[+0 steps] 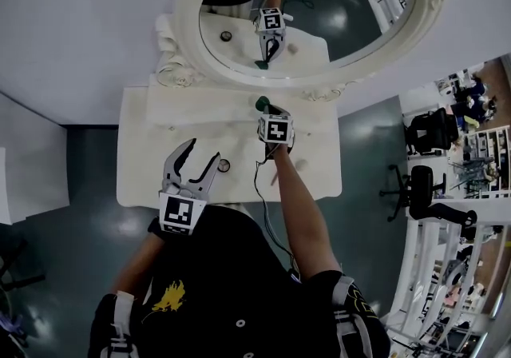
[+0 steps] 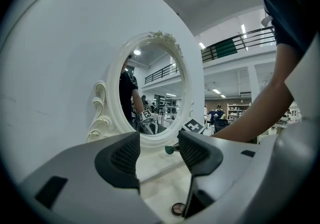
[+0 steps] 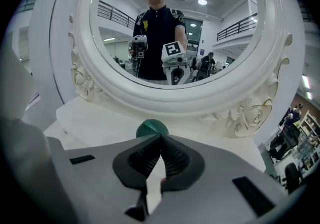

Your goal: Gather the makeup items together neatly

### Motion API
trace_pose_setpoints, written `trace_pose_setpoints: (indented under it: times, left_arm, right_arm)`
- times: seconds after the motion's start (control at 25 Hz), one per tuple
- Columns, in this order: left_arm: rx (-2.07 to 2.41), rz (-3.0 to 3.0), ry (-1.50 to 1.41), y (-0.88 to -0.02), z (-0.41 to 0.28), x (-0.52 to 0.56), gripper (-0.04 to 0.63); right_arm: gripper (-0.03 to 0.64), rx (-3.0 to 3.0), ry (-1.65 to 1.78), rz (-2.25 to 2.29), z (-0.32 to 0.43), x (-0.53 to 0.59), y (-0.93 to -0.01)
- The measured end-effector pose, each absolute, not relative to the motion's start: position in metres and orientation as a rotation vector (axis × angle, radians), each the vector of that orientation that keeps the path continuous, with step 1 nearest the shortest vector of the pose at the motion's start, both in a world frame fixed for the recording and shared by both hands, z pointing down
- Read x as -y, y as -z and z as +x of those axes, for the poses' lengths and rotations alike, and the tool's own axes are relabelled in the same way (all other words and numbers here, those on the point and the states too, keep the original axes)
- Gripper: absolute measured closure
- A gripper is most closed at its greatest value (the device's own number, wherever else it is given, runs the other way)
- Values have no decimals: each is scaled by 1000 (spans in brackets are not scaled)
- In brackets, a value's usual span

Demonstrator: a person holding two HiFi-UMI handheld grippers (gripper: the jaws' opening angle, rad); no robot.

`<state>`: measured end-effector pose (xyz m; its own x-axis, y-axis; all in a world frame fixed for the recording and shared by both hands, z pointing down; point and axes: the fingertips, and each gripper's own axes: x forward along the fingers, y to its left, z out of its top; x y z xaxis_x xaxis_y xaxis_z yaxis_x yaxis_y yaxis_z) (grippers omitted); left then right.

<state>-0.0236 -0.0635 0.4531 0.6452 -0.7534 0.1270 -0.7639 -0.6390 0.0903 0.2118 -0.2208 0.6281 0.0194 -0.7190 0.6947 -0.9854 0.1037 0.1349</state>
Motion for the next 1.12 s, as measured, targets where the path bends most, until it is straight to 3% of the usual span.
trace_pose_setpoints:
  times: [0.56,0.88,1.12]
  left_arm:
    - [1292,2695,-175,-464,-39,64,344]
    - [1287,2710,-172,-464,-37,64,345]
    - [1297,2692,-185,-465,-42,64,344]
  right_arm:
    - [581,1761,-464,1564,207,219,-653]
    - [487,1792,-481,1514,205,216,-658]
    - [474,1842,-411,1544,207,204,-639]
